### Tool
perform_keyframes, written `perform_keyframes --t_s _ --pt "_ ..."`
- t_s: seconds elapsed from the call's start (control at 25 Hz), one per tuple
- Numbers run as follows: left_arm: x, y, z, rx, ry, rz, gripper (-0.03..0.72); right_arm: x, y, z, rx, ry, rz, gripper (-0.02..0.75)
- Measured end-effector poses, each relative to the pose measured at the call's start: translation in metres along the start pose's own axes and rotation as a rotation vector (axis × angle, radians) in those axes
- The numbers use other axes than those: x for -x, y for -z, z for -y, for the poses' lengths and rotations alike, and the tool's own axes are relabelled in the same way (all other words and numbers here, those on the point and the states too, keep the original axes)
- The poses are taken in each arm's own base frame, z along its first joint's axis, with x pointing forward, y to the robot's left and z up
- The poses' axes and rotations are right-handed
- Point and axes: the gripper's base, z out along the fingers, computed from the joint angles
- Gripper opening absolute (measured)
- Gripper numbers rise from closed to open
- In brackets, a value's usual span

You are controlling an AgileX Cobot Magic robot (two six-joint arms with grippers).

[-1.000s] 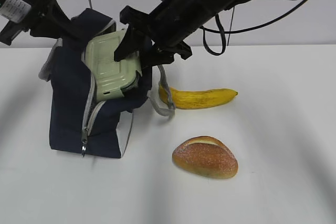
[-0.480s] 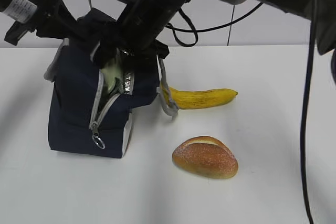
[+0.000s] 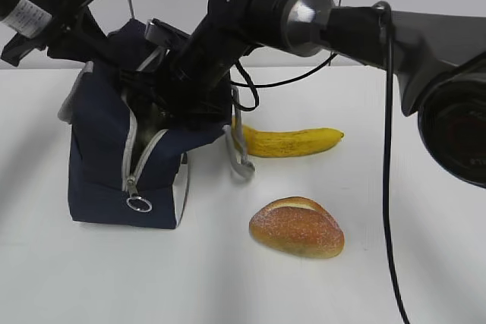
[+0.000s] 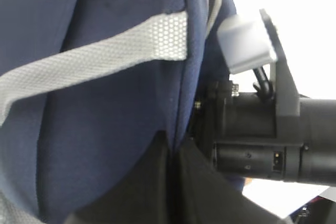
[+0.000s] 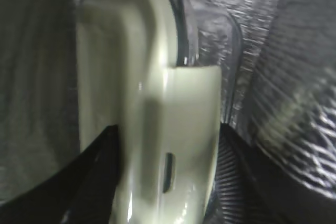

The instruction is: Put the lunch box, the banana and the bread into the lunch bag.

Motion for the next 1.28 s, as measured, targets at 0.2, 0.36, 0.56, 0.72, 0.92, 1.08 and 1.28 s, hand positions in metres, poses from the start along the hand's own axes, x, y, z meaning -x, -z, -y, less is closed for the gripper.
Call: perform_keyframes --t_s 0.2,0.36,0.56,0.72,0.92,1.08,1.28 --pt "0.000 0.000 -0.004 0.045 -0.026 0.000 -0.003 0.000 -0.009 0.002 0.031 0.005 0.003 0.426" --pt "0.001 0.001 -0.007 0.062 -0.032 0.003 -0.003 0.003 -0.004 0.002 0.053 -0.003 0.004 0.480" --pt "0.000 0.001 -0.007 0.062 -0.032 0.001 -0.003 0.008 0.019 0.005 0.029 0.045 -0.068 0.491" --pt "0.000 0.001 -0.007 0.064 -0.033 0.000 -0.003 0.029 0.062 -0.004 0.006 0.127 0.017 0.491" --pt "0.000 0.001 -0.007 0.064 -0.033 -0.009 -0.003 0.042 0.120 -0.024 -0.042 0.227 0.168 0.491" --pt "-0.001 0.001 -0.007 0.063 -0.033 -0.012 -0.003 0.040 0.155 -0.031 -0.177 0.293 0.224 0.491" --pt "-0.001 0.001 -0.007 0.063 -0.033 -0.012 -0.003 0.029 0.177 -0.025 -0.333 0.339 0.204 0.491"
